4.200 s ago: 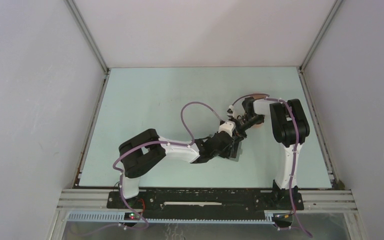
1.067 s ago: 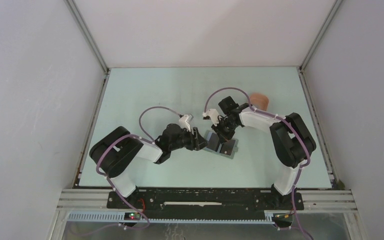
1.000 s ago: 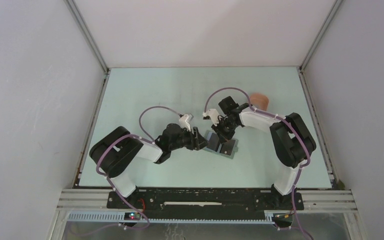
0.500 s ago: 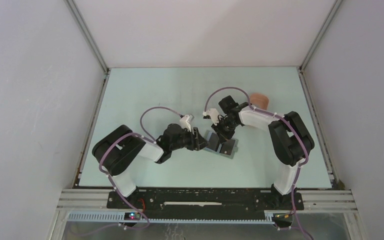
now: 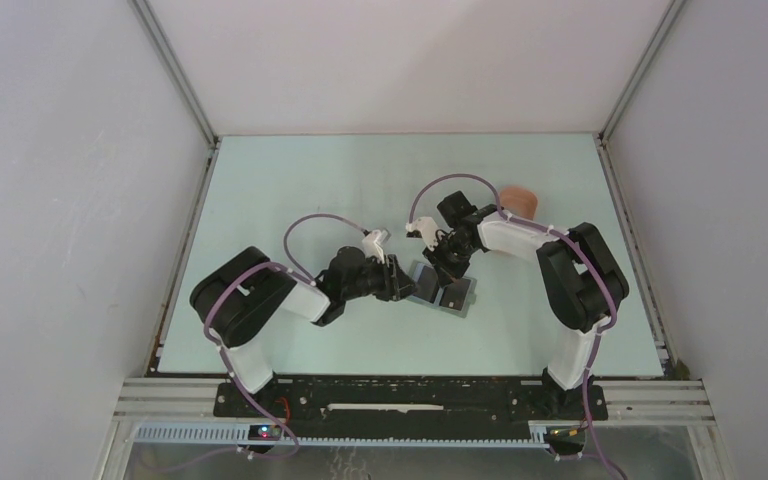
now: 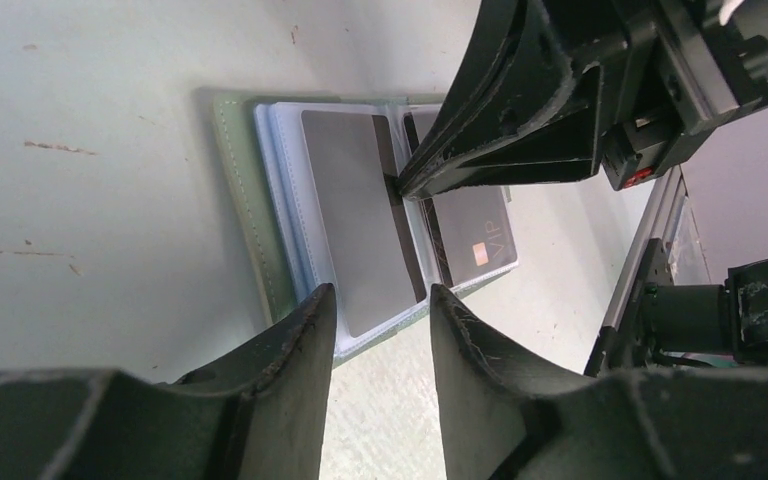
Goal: Put the credit cards into the card holder
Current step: Turn over the card slot in the card holder.
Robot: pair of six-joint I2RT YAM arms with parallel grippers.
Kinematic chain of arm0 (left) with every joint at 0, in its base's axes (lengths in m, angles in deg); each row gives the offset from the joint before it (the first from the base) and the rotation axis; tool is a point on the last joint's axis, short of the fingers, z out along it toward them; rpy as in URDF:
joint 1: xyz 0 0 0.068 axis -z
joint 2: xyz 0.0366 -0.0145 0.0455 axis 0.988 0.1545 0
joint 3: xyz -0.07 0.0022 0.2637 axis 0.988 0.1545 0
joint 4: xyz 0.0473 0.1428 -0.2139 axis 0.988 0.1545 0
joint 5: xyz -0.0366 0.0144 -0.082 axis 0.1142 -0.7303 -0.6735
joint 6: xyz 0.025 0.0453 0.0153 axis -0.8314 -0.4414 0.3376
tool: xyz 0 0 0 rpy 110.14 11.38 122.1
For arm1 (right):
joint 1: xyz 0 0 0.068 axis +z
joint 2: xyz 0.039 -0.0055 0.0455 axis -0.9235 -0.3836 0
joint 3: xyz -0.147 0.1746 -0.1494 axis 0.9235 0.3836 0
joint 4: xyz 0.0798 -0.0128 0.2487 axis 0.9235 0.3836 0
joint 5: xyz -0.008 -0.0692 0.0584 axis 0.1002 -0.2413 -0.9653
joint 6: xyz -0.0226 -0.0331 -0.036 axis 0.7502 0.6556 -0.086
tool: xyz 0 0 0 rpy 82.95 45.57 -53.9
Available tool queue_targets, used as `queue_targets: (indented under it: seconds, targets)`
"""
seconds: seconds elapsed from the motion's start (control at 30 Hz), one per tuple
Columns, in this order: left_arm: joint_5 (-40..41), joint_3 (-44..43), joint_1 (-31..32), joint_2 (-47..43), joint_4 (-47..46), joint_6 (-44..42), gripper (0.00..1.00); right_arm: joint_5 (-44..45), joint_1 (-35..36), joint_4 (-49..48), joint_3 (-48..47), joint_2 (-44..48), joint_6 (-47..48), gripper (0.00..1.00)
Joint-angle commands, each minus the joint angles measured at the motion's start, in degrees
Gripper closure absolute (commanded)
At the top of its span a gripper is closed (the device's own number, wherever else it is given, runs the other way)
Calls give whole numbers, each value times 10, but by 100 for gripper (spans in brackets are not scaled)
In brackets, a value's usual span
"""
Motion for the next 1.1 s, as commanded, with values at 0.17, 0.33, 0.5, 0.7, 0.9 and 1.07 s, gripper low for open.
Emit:
queue_targets:
  seconds: [0.17, 0.33, 0.5, 0.7, 0.9, 1.07]
  targets:
    - [18, -15, -3, -16, -5, -5, 49, -2, -3, 0, -15, -5, -2, 100]
    - [15, -20, -2, -21, 7, -10, 49, -2, -2, 0, -15, -5, -3, 100]
    - [0, -23, -2, -13, 3, -4, 50, -2, -3, 0, -16, -5, -3, 100]
    - [-5, -26, -2, -9, 2, -2, 51, -2, -2, 0, -16, -4, -3, 100]
    - [-20, -31, 0, -5, -2, 6, 52, -2, -2, 0, -16, -4, -5, 100]
    - [-37, -32, 2, -2, -23, 21, 53, -4, -4, 1, -17, 3, -5, 100]
